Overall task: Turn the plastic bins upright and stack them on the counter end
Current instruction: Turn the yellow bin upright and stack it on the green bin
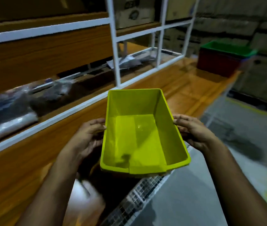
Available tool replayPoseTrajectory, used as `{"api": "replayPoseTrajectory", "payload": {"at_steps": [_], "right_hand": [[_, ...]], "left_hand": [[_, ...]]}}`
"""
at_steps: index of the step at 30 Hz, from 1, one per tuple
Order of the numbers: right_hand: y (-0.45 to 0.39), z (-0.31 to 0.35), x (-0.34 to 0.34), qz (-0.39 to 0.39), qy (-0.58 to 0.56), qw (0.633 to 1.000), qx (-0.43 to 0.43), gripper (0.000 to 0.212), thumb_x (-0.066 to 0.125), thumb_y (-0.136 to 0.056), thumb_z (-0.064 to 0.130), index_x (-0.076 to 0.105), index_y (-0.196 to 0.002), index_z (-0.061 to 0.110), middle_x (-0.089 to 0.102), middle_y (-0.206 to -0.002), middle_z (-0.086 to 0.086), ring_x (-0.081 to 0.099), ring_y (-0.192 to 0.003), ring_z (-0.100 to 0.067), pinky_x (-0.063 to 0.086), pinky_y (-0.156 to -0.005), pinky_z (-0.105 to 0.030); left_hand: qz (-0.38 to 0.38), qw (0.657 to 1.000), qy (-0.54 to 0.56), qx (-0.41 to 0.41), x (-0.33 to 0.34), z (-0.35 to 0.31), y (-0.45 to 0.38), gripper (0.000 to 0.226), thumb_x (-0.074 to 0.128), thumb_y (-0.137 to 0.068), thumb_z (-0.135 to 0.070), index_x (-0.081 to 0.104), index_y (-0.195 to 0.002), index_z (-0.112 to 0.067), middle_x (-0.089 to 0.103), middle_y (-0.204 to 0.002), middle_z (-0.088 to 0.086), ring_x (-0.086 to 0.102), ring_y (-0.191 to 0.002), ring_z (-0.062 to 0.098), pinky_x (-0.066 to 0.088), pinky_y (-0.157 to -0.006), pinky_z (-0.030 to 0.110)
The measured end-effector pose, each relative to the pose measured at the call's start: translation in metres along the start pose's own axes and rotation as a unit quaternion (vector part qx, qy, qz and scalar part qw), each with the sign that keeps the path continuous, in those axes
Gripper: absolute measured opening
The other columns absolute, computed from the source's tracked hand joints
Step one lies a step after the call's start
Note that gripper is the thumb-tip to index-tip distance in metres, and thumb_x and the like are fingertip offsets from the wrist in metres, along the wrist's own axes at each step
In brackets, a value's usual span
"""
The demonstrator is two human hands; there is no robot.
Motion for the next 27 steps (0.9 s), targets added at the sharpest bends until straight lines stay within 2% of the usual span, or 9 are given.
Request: {"api": "replayPoseTrajectory", "payload": {"at_steps": [4,7,9,13,16,18,21,24,27], "right_hand": [[0.014,0.031,-0.097,-0.077,-0.005,0.997,-0.017,0.021,0.055,-0.092,0.006,0.071,-0.102,0.015,0.070,-0.089,-0.005,0.064,-0.070,-0.016,0.053,-0.060,-0.026],[0.021,0.055,-0.168,-0.111,-0.013,0.993,-0.033,0.022,0.055,-0.093,0.007,0.071,-0.108,0.011,0.071,-0.095,-0.010,0.063,-0.075,-0.021,0.051,-0.068,-0.031],[0.024,0.069,-0.210,-0.127,-0.017,0.991,-0.042,0.021,0.055,-0.094,0.007,0.072,-0.106,0.012,0.074,-0.090,-0.007,0.066,-0.072,-0.019,0.051,-0.071,-0.033],[0.024,0.099,-0.290,-0.165,-0.030,0.984,-0.060,0.023,0.051,-0.095,0.003,0.067,-0.110,0.007,0.074,-0.075,-0.003,0.067,-0.063,-0.015,0.056,-0.069,-0.033],[0.016,0.120,-0.345,-0.189,-0.035,0.979,-0.065,0.026,0.049,-0.095,0.001,0.064,-0.117,0.002,0.073,-0.072,-0.004,0.064,-0.053,-0.010,0.057,-0.054,-0.029],[0.008,0.132,-0.379,-0.208,-0.040,0.975,-0.071,0.028,0.049,-0.095,0.001,0.063,-0.119,-0.001,0.074,-0.081,-0.009,0.067,-0.058,-0.012,0.057,-0.055,-0.028],[-0.012,0.150,-0.436,-0.242,-0.056,0.965,-0.083,0.033,0.053,-0.092,0.003,0.062,-0.124,-0.002,0.068,-0.111,-0.023,0.069,-0.082,-0.025,0.060,-0.068,-0.034],[-0.040,0.172,-0.483,-0.262,-0.055,0.960,-0.083,0.032,0.054,-0.091,0.004,0.065,-0.120,0.000,0.065,-0.108,-0.024,0.061,-0.081,-0.026,0.056,-0.065,-0.032],[-0.079,0.207,-0.528,-0.259,-0.048,0.959,-0.101,0.034,0.054,-0.088,0.005,0.066,-0.119,-0.001,0.067,-0.097,-0.017,0.058,-0.066,-0.019,0.048,-0.060,-0.029]], "left_hand": [[0.060,0.998,-0.023,-0.005,0.099,0.000,-0.052,0.026,0.051,-0.089,0.003,0.065,-0.106,-0.009,0.075,-0.078,0.002,0.070,-0.065,0.011,0.058,-0.053,0.027],[0.105,0.994,-0.026,-0.014,0.176,0.005,-0.092,0.025,0.051,-0.090,0.003,0.065,-0.107,-0.007,0.075,-0.080,0.004,0.071,-0.066,0.013,0.059,-0.055,0.029],[0.127,0.991,-0.027,-0.020,0.223,0.009,-0.113,0.026,0.051,-0.090,0.003,0.064,-0.110,-0.007,0.075,-0.083,0.006,0.071,-0.068,0.015,0.059,-0.058,0.031],[0.147,0.988,-0.035,-0.025,0.309,0.015,-0.157,0.027,0.051,-0.089,0.002,0.064,-0.111,-0.007,0.071,-0.091,0.010,0.069,-0.075,0.019,0.060,-0.060,0.032],[0.168,0.984,-0.045,-0.028,0.367,0.015,-0.191,0.035,0.052,-0.089,0.000,0.060,-0.122,-0.004,0.063,-0.106,0.017,0.060,-0.091,0.026,0.059,-0.062,0.032],[0.180,0.982,-0.046,-0.030,0.403,0.013,-0.210,0.029,0.050,-0.089,0.001,0.063,-0.114,-0.006,0.062,-0.101,0.017,0.058,-0.086,0.025,0.059,-0.060,0.030],[0.194,0.979,-0.037,-0.043,0.458,0.009,-0.246,0.024,0.054,-0.086,0.001,0.064,-0.107,-0.006,0.063,-0.094,0.016,0.059,-0.080,0.022,0.058,-0.057,0.029],[0.212,0.976,-0.044,-0.037,0.503,0.002,-0.292,0.056,0.064,-0.070,-0.009,0.058,-0.125,-0.002,0.059,-0.108,0.020,0.061,-0.084,0.023,0.058,-0.061,0.030],[0.247,0.967,-0.049,-0.029,0.556,-0.009,-0.344,0.049,0.063,-0.067,-0.011,0.062,-0.116,-0.007,0.063,-0.100,0.015,0.062,-0.080,0.021,0.057,-0.060,0.030]]}}
Point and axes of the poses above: each hand's wrist, its own y-axis away from the middle knuckle, its own x-axis out of the palm, z = x × y, the point moved 9 cm from there along -y, towards the middle knuckle
